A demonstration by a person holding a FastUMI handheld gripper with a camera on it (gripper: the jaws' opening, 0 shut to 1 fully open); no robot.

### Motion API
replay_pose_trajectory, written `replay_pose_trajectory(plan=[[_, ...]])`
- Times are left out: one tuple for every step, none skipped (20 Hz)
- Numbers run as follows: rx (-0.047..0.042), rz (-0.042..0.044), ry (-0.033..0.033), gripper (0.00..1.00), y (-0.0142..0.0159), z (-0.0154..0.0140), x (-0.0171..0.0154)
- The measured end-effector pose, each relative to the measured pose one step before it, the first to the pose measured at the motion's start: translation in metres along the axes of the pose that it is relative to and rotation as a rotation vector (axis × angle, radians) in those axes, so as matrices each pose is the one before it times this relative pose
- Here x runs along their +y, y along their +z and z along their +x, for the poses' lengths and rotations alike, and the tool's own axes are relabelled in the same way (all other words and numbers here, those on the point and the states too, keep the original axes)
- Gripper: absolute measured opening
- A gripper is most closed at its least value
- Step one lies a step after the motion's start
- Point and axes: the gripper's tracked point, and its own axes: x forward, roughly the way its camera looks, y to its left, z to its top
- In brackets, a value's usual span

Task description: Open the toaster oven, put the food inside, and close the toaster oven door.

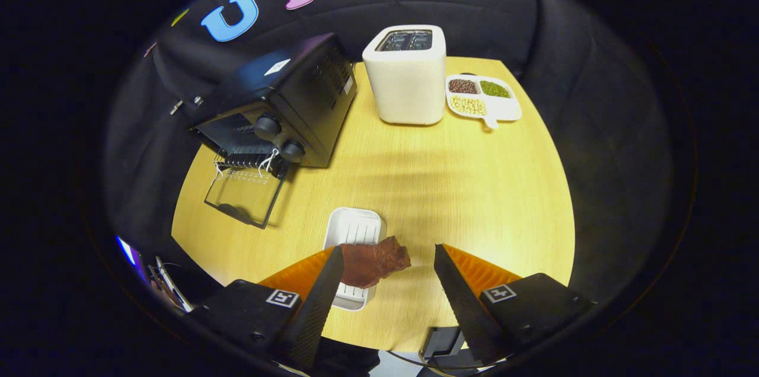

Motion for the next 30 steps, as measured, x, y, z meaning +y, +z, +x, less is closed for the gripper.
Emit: replay_pose_trajectory(plan=[[0.04036,0.00536,0.02701,0.93,-0.00373,0.00699,0.00141],[0.04195,0.00988,0.03842,0.91,-0.00625,0.00440,0.00374],[0.03538,0.01422,0.03788,0.85,-0.00316,0.00562,0.00148],[0.02820,0.02082,0.02509,0.81,-0.00364,0.00531,0.00009],[0.01584,0.02294,0.01767,0.70,-0.00001,0.00526,-0.00068],[0.01580,0.02045,0.00603,0.64,-0.00115,0.00453,-0.00274],[0.01907,0.02148,0.02374,0.51,-0.00269,0.00065,-0.00032],[0.00908,0.02867,0.02847,0.44,-0.00177,0.00331,0.00121],[-0.00187,0.03455,0.04370,0.38,0.00082,-0.00541,0.00637],[-0.01290,0.02401,0.04663,0.31,0.00045,0.00120,0.00954],[-0.02276,0.00686,0.02437,0.21,0.00283,-0.00428,0.00379],[-0.02293,-0.01389,-0.01007,0.17,0.00178,-0.00382,-0.00109],[-0.01196,-0.02146,-0.00084,0.15,0.00023,-0.00369,-0.00026],[-0.01366,-0.01523,-0.01115,0.15,-0.00161,-0.00500,0.00023],[-0.01547,-0.01133,-0.00738,0.11,-0.00124,-0.00453,0.00127],[-0.01777,-0.00878,-0.00620,0.11,0.00048,-0.00598,0.00197],[-0.02519,-0.00390,-0.00121,0.11,0.00259,-0.00534,0.00360],[-0.03211,0.00741,-0.00084,0.11,0.00302,-0.00550,0.00537],[-0.03492,0.01011,0.00641,0.11,0.00423,-0.00598,0.00840],[-0.03733,0.00264,0.01564,0.10,0.00218,-0.00720,0.01407],[-0.03450,-0.00027,0.02448,0.10,0.00365,-0.00441,0.01570],[-0.02995,0.00359,0.02438,0.10,0.00170,-0.00332,0.01834],[-0.02580,0.00159,0.02360,0.10,0.00167,-0.00091,0.01787],[-0.02084,0.00119,0.02169,0.10,-0.00012,0.00046,0.01831],[-0.01713,0.00170,0.02047,0.10,-0.00045,0.00283,0.01782],[-0.01511,0.00104,0.02134,0.10,-0.00133,0.00388,0.01762],[-0.01436,0.00274,0.02012,0.10,-0.00076,0.00534,0.01667],[-0.00836,0.00051,0.01588,0.10,-0.00237,0.00512,0.01501],[-0.00593,-0.00308,0.00759,0.10,-0.00271,0.00733,0.01139],[-0.00581,-0.00991,0.00123,0.10,-0.00425,0.00958,0.00984]])
